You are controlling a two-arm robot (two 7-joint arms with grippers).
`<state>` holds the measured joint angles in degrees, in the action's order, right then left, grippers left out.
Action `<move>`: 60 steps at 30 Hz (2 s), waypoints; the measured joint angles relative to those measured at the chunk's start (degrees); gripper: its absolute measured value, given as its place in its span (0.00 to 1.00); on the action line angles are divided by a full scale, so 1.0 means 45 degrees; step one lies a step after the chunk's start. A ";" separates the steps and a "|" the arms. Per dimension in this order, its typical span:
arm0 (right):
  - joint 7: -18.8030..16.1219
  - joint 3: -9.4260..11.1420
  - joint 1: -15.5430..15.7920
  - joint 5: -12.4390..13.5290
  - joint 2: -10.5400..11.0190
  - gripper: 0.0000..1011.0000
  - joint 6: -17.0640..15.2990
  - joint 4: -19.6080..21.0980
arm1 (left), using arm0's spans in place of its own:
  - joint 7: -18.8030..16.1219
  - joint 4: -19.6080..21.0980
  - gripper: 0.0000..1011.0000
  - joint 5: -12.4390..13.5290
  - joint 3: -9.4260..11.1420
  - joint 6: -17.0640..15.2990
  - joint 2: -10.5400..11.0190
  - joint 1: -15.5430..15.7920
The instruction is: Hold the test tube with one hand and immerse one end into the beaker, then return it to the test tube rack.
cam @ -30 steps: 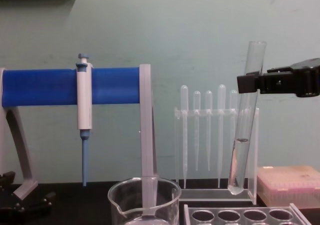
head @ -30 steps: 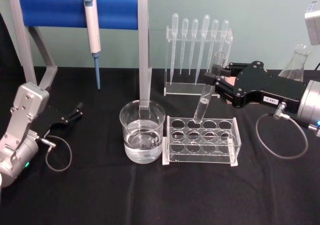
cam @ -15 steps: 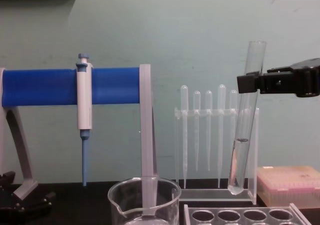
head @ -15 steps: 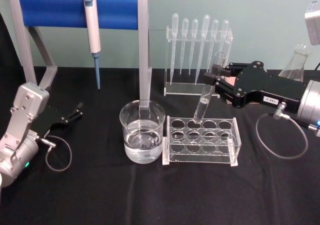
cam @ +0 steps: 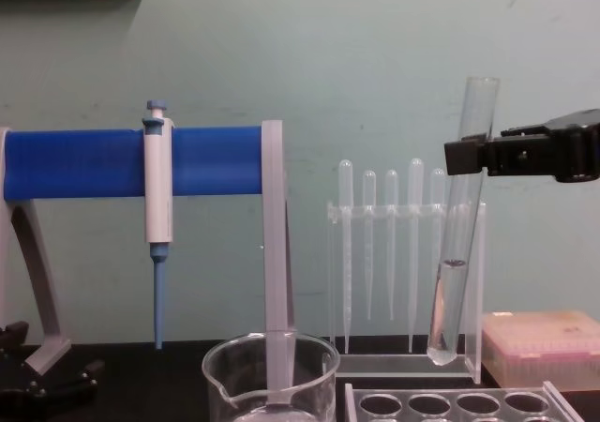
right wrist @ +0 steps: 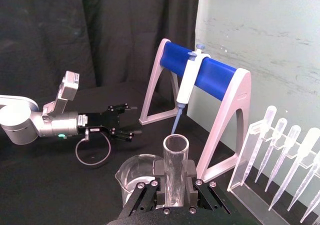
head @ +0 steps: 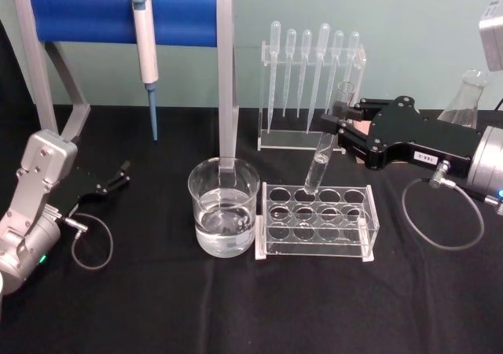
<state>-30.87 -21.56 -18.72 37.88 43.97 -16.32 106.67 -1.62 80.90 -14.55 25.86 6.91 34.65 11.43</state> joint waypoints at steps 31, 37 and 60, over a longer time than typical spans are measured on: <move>0.0330 -0.0982 -0.1074 0.0060 -0.0392 0.24 -0.0228 0.0483 | 0.0000 0.0000 0.99 -0.0001 0.0000 0.0000 0.0000 0.0000; 0.0608 -0.1699 -0.1647 -0.0164 -0.0969 0.24 -0.0542 0.0450 | 0.0000 -0.0001 0.99 -0.0001 0.0000 0.0000 0.0000 -0.0001; 0.1036 -0.3191 -0.2230 -0.1890 -0.2960 0.24 -0.0225 -0.1813 | 0.0000 0.0000 0.99 0.0000 0.0000 0.0000 0.0000 -0.0001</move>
<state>-26.21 -35.91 -28.75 29.37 30.65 -17.34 98.51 -1.62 80.90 -14.55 25.86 6.91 34.64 11.43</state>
